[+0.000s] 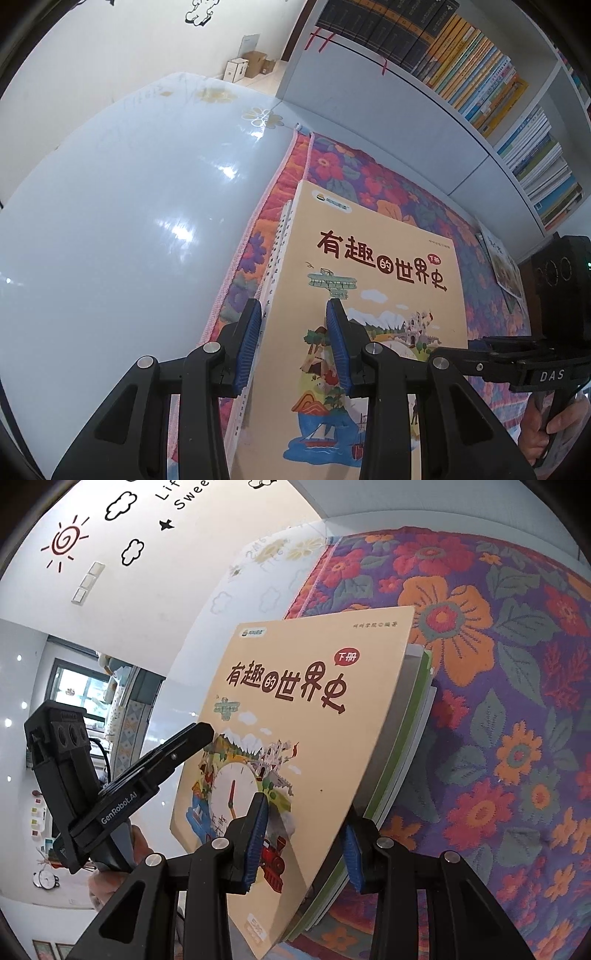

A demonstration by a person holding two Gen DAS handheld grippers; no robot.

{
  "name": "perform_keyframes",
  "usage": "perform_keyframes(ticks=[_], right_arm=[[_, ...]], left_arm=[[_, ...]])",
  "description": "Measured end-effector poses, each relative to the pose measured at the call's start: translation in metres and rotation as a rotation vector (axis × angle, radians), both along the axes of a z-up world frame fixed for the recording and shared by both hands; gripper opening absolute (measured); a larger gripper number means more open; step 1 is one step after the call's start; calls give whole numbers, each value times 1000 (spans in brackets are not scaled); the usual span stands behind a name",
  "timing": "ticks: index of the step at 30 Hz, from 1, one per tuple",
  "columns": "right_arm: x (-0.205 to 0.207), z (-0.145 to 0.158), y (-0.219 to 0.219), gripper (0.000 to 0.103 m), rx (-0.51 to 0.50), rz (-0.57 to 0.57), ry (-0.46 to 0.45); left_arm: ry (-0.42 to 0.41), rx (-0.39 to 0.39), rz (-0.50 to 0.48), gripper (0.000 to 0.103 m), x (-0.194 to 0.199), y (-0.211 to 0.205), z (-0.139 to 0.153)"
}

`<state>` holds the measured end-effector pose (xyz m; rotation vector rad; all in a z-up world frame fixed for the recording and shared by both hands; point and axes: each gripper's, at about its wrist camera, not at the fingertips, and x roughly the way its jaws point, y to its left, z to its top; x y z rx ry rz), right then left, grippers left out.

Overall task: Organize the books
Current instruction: 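Lower the beige book onto the stack with both tools, then open both tools and pull them away from the stack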

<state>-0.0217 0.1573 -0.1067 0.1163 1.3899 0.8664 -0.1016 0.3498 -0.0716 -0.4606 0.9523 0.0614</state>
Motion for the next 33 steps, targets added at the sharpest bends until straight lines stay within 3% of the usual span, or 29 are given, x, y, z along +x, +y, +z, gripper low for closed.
perform_keyframes(ticks=[3, 6, 11, 13, 17, 20, 22, 26, 28, 33], right_arm=[[-2, 2, -2, 41, 1, -5, -1], [-2, 0, -5, 58, 49, -42, 46], [-2, -1, -12, 61, 61, -82, 73], [1, -4, -16, 68, 92, -106, 121], [7, -11, -33, 69, 178, -155, 195], [4, -12, -47, 69, 169, -180, 191], [3, -9, -59, 69, 167, -183, 172], [1, 12, -106, 69, 180, -214, 48], [1, 30, -149, 69, 195, -253, -32], [7, 59, -269, 69, 271, -422, -119]], left_arm=[[-3, 4, 2, 32, 1, 0, -1], [-20, -25, 14, 33, -1, 4, 2], [-38, 11, 29, 35, -3, 3, 10], [-47, 13, 38, 35, -4, 3, 14], [-77, 14, 24, 35, -10, -5, 26], [-96, 28, 10, 35, -11, -17, 39], [-120, 25, -8, 35, -9, -30, 47], [-155, 36, -73, 35, 6, -74, 68], [-185, 49, -133, 35, 16, -110, 81], [-242, 35, -239, 35, 44, -187, 103]])
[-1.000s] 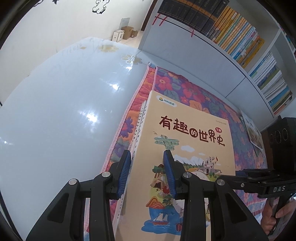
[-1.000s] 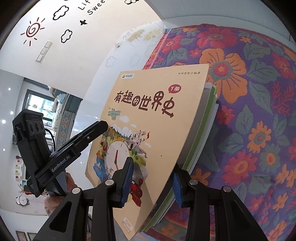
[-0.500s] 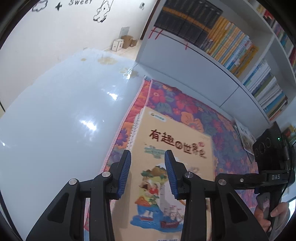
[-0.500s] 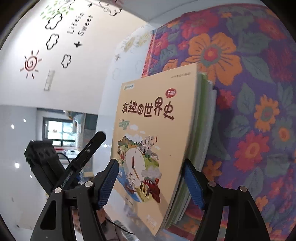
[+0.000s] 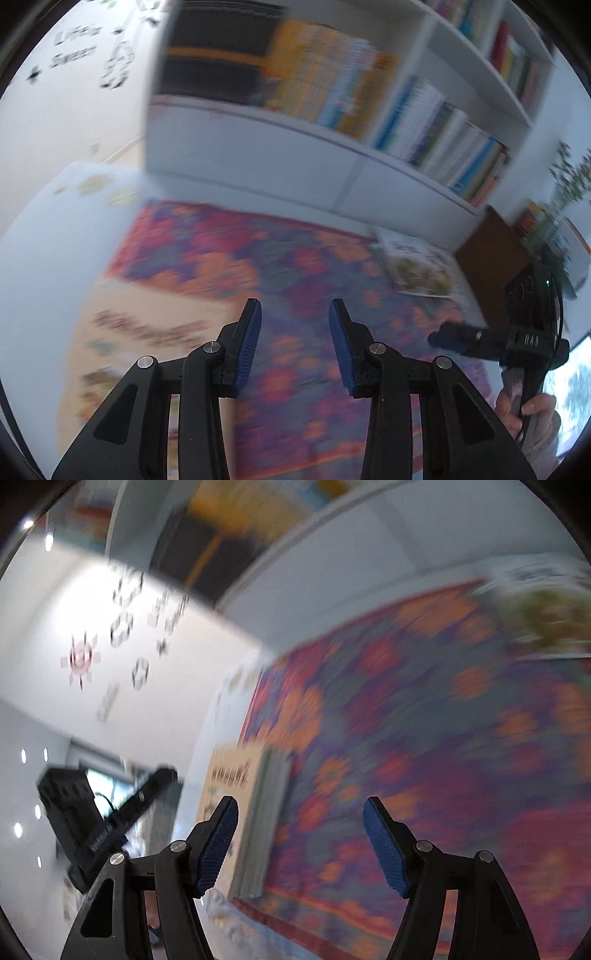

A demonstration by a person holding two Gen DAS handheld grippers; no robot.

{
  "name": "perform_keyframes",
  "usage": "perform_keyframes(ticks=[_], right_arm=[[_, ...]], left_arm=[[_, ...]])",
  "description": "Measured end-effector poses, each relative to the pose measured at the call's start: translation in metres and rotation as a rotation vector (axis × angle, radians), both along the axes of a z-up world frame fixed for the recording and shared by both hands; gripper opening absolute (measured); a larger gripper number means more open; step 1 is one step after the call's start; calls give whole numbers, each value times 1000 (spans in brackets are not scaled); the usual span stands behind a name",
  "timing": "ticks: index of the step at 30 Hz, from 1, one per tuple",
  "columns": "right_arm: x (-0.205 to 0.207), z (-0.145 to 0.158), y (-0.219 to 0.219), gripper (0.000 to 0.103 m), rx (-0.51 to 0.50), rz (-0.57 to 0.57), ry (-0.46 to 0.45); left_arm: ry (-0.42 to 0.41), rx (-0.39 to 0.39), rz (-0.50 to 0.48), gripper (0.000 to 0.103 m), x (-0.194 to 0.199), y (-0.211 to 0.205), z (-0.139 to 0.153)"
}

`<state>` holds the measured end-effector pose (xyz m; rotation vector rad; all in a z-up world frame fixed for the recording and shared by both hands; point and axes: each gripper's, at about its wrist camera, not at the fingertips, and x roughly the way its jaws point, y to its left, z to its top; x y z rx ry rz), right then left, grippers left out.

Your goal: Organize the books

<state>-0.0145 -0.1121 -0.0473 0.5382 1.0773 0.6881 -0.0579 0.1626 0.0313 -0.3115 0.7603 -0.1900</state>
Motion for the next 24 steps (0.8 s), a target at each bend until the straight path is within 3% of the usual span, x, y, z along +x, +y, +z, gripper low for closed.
perform_keyframes(ticks=[2, 6, 11, 14, 16, 21, 22, 24], right_arm=[[6, 8, -53, 69, 16, -86, -31], [24, 13, -157, 69, 21, -246, -85], [59, -3, -236, 69, -6, -332, -134], [86, -25, -254, 69, 16, -342, -103], [111, -40, -262, 69, -30, -381, -98], [157, -78, -252, 69, -90, -378, -69], [160, -81, -249, 69, -95, -376, -88], [159, -79, -238, 69, -132, -367, -175]], left_arm=[[-34, -25, -50, 35, 13, -32, 6], [-140, -46, -89, 56, 51, -113, 7], [-64, -4, -132, 57, 117, -215, -34], [20, 17, -147, 57, 157, -251, -72], [37, 15, -141, 57, 174, -262, -92], [87, 110, -48, 57, 206, -270, -139], [112, 148, -29, 62, 209, -270, -147], [87, 130, -29, 62, 207, -268, -149]])
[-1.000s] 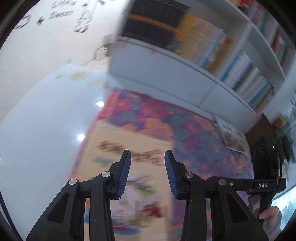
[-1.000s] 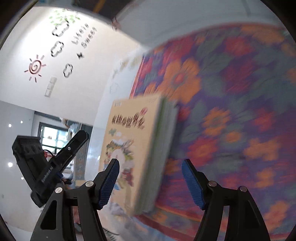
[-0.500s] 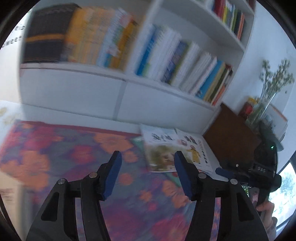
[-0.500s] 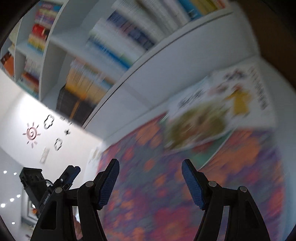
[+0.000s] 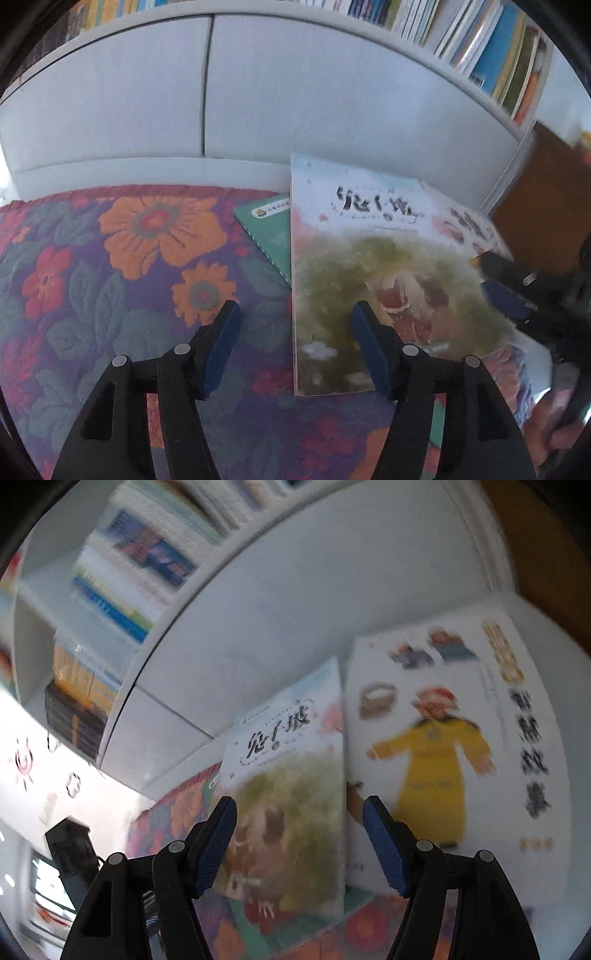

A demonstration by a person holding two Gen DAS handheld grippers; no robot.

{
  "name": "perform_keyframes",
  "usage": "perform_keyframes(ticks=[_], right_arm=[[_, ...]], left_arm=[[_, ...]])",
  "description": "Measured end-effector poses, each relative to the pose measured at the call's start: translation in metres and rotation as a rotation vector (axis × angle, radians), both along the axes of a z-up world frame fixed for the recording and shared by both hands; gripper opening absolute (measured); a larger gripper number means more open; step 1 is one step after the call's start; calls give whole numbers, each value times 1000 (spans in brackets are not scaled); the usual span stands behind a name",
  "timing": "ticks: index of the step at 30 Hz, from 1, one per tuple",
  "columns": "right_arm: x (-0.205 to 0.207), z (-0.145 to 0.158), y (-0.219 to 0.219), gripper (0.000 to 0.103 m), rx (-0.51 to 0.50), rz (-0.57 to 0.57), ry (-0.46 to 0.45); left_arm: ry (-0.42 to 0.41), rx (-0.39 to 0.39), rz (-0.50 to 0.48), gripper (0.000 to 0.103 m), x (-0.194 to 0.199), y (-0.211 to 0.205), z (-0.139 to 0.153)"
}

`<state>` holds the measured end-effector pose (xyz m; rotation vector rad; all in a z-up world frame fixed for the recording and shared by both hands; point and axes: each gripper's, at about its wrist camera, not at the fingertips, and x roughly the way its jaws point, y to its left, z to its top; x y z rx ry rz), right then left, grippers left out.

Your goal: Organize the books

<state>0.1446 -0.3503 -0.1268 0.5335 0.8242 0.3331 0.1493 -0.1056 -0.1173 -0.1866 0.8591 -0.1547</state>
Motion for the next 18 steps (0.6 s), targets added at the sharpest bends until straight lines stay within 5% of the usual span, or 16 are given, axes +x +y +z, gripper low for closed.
perform_keyframes(ticks=[4, 11, 18], right_arm=[[-11, 2, 19, 71, -100, -13, -58], [-11, 2, 23, 74, -120, 18, -69], [-15, 2, 33, 62, -213, 7, -74]], left_arm=[[0, -54, -42, 61, -2, 3, -2], [-3, -43, -71, 61, -13, 4, 2], [-3, -29, -79, 62, -3, -4, -2]])
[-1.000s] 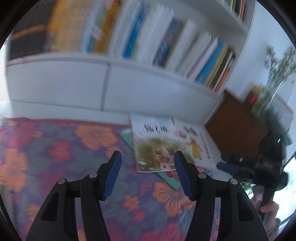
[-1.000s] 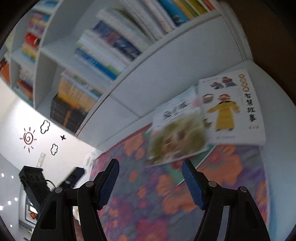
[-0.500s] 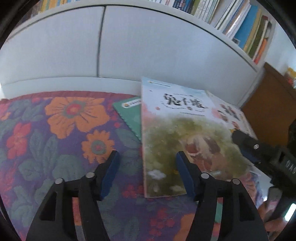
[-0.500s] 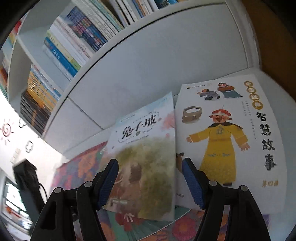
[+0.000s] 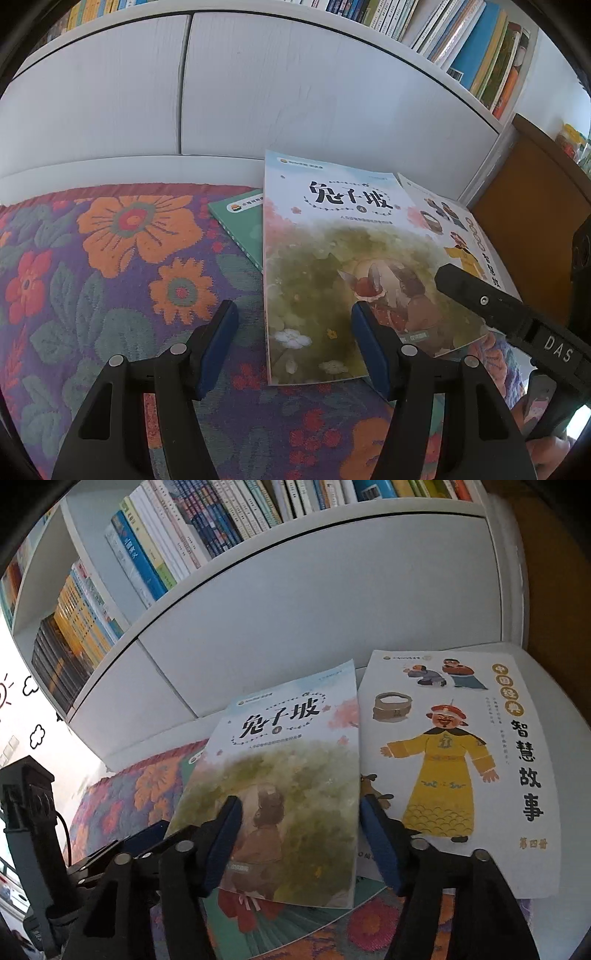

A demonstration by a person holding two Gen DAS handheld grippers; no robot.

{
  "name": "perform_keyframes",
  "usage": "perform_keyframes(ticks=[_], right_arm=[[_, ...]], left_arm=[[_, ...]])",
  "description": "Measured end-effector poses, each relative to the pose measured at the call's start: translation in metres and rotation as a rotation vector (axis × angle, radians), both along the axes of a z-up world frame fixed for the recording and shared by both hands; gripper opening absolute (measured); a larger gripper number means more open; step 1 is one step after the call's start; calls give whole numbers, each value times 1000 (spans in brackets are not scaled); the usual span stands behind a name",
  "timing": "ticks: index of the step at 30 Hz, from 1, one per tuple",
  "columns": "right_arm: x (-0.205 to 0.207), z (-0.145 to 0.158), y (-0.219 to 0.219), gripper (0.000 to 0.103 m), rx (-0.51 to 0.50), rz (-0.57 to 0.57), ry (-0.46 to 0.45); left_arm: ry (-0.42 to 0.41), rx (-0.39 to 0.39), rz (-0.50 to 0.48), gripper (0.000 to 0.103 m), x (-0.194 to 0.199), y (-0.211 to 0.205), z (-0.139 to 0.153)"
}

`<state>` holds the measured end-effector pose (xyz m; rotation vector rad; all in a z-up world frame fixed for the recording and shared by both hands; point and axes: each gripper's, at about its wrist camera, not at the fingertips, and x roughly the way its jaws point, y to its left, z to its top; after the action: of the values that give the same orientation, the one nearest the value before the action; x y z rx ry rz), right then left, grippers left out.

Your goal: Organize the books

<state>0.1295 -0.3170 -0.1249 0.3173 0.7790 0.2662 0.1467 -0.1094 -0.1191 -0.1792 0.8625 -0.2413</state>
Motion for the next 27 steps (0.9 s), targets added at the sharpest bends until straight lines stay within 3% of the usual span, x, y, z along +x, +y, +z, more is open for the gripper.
perform_keyframes(ticks=[3, 6, 8, 10, 27], right_arm=[[0, 0, -4, 59, 19, -4, 1], [-2, 0, 2, 59, -4, 18, -6], [-1, 0, 8, 59, -4, 65, -8], [0, 0, 18, 66, -43, 123, -10], [0, -2, 13, 67, -1, 145, -4]], left_arm=[[-3, 27, 11, 58, 1, -4, 0], [-1, -5, 19, 53, 0, 1, -1], [1, -13, 34, 53, 0, 4, -2], [0, -10, 35, 53, 0, 5, -2], [1, 16, 46, 53, -6, 5, 1]])
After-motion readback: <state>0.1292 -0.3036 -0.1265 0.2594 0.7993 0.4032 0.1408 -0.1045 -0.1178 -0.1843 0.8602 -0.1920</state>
